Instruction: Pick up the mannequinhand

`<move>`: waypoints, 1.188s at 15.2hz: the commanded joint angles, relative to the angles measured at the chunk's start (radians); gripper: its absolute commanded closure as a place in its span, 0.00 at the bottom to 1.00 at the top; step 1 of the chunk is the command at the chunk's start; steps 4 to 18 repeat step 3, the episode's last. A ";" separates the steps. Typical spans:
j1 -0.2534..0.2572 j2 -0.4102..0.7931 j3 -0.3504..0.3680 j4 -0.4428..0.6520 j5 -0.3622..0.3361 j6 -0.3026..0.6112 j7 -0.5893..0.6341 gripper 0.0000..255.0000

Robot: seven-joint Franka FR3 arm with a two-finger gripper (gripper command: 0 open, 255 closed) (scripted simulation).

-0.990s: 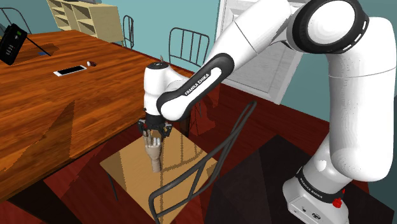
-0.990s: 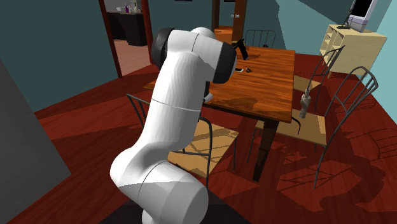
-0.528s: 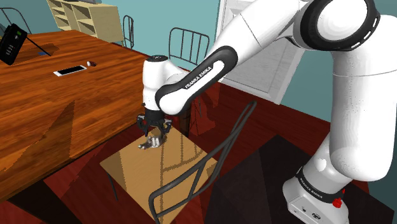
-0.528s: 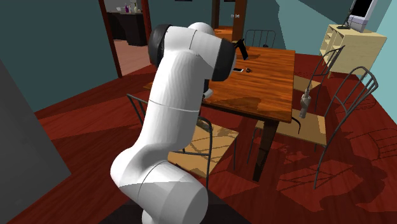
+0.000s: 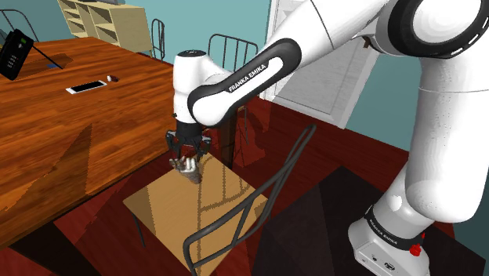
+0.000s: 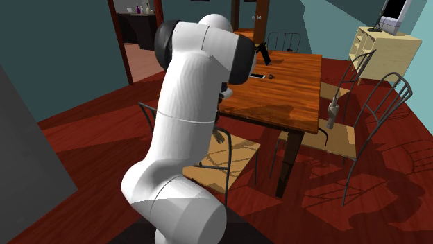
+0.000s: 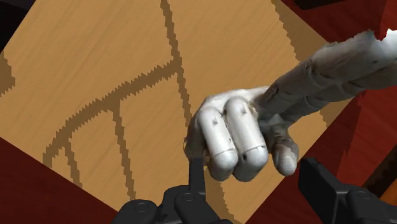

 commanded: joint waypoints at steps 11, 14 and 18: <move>-0.006 -0.020 0.007 0.006 0.013 -0.024 -0.007 1.00; -0.006 -0.020 0.007 0.006 0.013 -0.024 -0.007 1.00; -0.006 -0.020 0.007 0.006 0.013 -0.024 -0.007 1.00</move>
